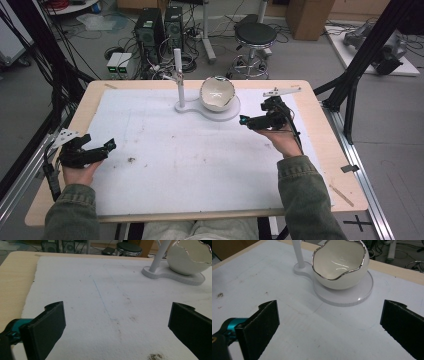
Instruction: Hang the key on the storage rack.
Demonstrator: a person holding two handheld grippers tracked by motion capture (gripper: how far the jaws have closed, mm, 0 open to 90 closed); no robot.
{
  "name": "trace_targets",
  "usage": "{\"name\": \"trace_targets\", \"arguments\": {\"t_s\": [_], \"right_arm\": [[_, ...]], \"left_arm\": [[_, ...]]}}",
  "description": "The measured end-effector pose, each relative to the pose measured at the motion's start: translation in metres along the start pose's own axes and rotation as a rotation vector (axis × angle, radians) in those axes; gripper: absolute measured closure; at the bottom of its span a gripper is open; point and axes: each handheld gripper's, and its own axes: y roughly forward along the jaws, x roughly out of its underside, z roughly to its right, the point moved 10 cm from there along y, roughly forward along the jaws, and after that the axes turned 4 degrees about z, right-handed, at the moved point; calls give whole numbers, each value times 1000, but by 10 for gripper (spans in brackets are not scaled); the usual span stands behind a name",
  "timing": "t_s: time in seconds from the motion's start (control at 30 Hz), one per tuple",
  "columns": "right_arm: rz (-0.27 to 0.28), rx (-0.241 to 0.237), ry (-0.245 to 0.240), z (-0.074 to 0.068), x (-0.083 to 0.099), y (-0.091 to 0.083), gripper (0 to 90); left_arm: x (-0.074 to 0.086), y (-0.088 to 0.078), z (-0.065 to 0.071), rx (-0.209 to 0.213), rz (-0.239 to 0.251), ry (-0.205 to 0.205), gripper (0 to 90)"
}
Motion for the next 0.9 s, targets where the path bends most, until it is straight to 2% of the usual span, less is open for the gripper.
{"name": "trace_targets", "arguments": {"t_s": [0.23, 0.8, 0.9], "right_arm": [[6, 21, 16, 7, 14, -7, 12], [44, 69, 48, 25, 32, -19, 12], [49, 114, 45, 32, 37, -22, 12]], "left_arm": [[0, 0, 0, 0, -2, 0, 17], [1, -1, 0, 0, -5, 1, 17], [2, -1, 1, -1, -7, 1, 17]]}}
